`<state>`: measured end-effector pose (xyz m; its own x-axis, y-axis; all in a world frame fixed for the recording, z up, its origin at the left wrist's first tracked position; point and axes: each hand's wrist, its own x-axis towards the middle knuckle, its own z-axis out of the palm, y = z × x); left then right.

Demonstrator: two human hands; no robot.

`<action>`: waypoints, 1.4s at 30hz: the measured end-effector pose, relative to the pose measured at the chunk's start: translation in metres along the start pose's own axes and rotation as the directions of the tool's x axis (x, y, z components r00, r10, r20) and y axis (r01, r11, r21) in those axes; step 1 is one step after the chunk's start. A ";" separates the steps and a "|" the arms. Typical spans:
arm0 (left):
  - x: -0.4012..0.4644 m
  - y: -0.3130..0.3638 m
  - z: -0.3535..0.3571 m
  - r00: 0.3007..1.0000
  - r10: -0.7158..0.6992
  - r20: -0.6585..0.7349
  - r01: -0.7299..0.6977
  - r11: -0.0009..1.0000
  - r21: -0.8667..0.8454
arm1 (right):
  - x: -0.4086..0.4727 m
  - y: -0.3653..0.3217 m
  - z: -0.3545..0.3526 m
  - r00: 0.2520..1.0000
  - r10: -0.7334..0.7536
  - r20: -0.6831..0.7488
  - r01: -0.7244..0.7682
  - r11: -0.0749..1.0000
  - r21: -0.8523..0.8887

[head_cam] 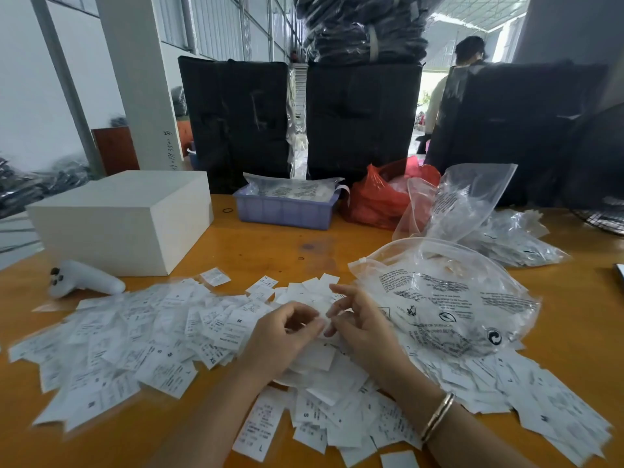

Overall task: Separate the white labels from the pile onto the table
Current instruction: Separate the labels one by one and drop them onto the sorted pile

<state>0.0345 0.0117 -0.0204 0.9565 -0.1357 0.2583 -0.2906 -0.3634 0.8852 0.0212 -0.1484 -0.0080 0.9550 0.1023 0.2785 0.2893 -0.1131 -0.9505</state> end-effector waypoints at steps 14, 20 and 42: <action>0.003 0.002 -0.005 0.962 -0.151 -0.228 0.076 0.948 -0.308 | 0.003 0.005 -0.011 0.941 -0.195 -0.278 0.035 0.870 -0.491; 0.002 0.000 -0.004 0.945 -0.132 -0.300 0.078 0.979 -0.186 | 0.000 0.011 -0.005 0.999 0.002 -0.050 -0.044 0.507 -0.861; -0.003 0.008 -0.005 0.950 0.028 -0.310 -0.048 0.997 -0.056 | 0.001 -0.003 -0.016 0.982 0.142 -0.121 -0.093 0.935 0.341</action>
<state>0.0294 0.0134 -0.0119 0.9091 0.1463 0.3900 -0.3339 -0.3039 0.8923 0.0223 -0.1639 -0.0031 0.9872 -0.0356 0.1554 0.1595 0.2216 -0.9620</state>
